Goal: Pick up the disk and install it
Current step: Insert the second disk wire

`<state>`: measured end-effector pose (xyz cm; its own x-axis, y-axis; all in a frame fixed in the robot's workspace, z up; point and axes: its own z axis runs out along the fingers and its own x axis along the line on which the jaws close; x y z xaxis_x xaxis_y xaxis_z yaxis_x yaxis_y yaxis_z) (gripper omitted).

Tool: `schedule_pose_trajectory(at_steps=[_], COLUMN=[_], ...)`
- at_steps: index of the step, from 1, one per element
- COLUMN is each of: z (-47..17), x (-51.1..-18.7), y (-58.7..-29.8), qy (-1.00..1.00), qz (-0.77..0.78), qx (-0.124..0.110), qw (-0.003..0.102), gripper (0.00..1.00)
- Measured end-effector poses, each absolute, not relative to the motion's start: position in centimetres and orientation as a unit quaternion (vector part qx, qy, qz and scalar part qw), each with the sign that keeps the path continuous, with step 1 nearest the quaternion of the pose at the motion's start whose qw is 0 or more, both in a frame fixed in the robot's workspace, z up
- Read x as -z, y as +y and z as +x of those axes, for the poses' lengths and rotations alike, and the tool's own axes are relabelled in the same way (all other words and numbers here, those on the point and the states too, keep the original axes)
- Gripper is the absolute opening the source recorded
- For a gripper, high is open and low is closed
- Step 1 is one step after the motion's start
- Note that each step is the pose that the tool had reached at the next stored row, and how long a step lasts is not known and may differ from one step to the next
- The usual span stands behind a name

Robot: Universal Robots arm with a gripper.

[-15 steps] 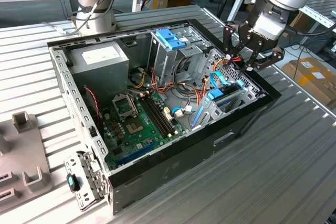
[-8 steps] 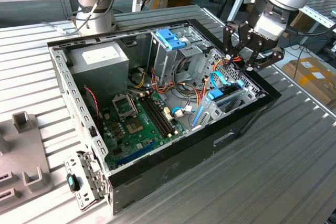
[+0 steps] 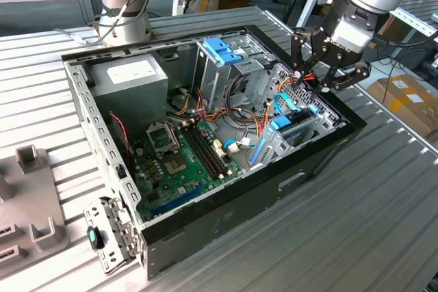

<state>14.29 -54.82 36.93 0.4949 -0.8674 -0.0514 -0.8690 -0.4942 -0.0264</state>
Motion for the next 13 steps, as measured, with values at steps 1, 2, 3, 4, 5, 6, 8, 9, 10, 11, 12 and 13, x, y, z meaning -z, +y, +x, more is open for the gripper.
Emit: schedule_pose_trajectory(at_steps=[1,2,3,4,5,6,8,9,10,11,12,13], z=[14.35,14.44,14.5,14.56,14.62,14.68,14.79,14.88,14.94,14.99,15.14,15.25], x=[-36.93,-36.93,-36.93,-36.93,-36.93,-36.93,-36.93,-36.93,-36.93,-36.93,-36.92,-36.91], y=[-54.82,-54.81,-54.79,-54.77,-54.73,-54.67,-54.54,-54.43,-54.34,-54.27,-54.1,-53.97], qy=[0.502,0.502,0.502,0.501,0.501,0.501,0.5,0.499,0.498,0.498,0.496,0.495], qz=[-0.864,-0.865,-0.865,-0.865,-0.865,-0.865,-0.866,-0.866,-0.867,-0.867,-0.868,-0.869], qx=[-0.016,-0.016,-0.016,-0.016,-0.016,-0.016,-0.016,-0.016,-0.016,-0.016,-0.016,-0.016], qw=[0.024,0.024,0.024,0.024,0.024,0.024,0.024,0.024,0.024,0.024,0.024,0.024], gripper=[0.42,0.42,0.42,0.42,0.42,0.42,0.42,0.42,0.42,0.42,0.42,0.42])
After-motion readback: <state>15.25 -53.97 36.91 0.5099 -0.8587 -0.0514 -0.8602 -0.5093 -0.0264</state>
